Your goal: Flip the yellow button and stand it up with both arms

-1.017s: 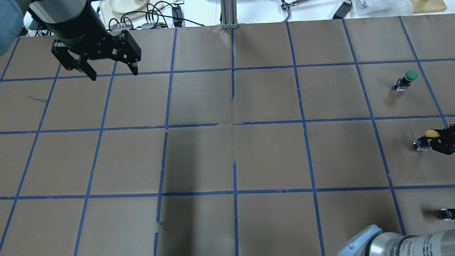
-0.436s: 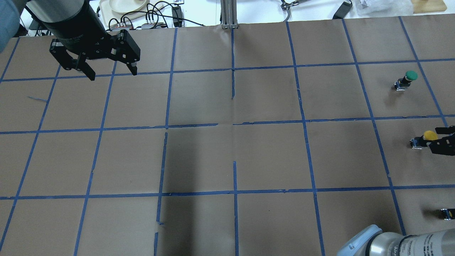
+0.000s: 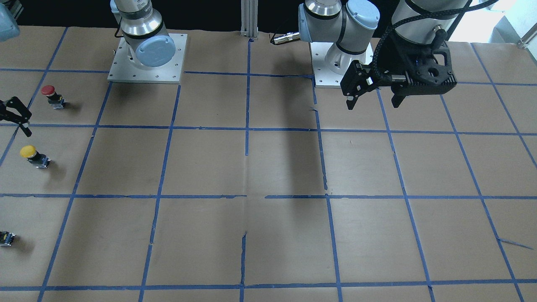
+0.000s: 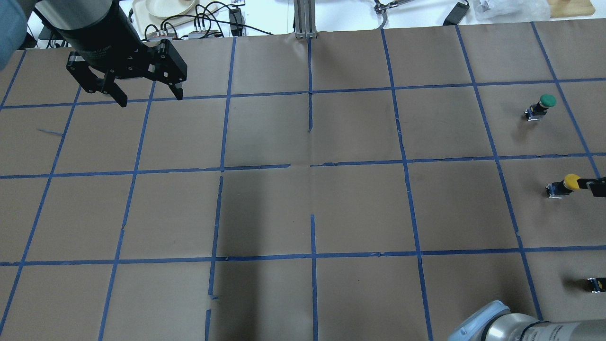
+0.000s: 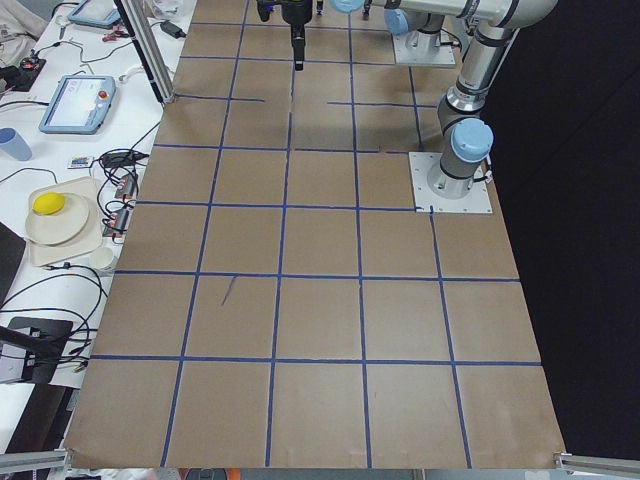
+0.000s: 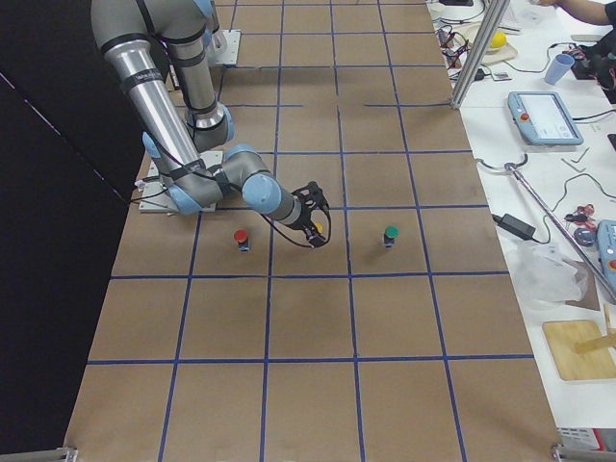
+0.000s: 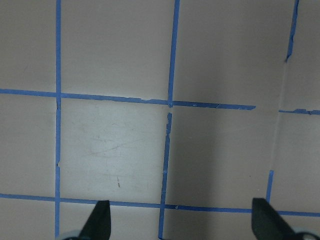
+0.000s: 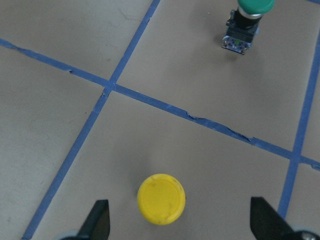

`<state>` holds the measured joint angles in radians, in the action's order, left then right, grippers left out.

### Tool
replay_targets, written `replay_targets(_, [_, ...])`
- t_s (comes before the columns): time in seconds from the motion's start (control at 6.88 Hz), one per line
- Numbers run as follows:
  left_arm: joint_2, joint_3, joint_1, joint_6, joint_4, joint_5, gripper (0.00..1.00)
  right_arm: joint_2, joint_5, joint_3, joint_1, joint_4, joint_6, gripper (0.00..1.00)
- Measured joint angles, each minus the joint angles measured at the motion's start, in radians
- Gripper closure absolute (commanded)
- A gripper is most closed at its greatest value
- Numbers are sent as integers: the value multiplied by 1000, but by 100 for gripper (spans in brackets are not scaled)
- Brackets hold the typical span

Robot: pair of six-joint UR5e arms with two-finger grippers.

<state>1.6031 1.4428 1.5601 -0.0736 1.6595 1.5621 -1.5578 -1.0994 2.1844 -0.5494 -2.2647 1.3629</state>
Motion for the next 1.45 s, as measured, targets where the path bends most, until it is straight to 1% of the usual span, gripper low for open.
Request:
replay_targets(0.29, [0, 0, 0, 0, 0, -1, 0, -122, -60, -21, -25, 133, -181, 0])
replay_targets(0.44, [0, 0, 0, 0, 0, -1, 0, -155, -104, -56, -60, 196, -283, 0])
replay_targets(0.73, [0, -1, 0, 0, 0, -3, 0, -184, -188, -199, -168, 403, -589, 0])
replay_targets(0.87, [0, -1, 0, 0, -1, -4, 0, -186, -230, -275, -246, 501, -785, 0])
replay_targets(1.02, [0, -1, 0, 0, -1, -4, 0, -187, -279, -329, -353, 560, -990, 0])
replay_targets(1.31, [2, -1, 0, 0, -3, -5, 0, -189, -357, -390, -623, 618, -1354, 0])
replay_targets(1.45, [3, -1, 0, 0, -4, -5, 0, -187, -390, -424, -744, 652, -1492, 0])
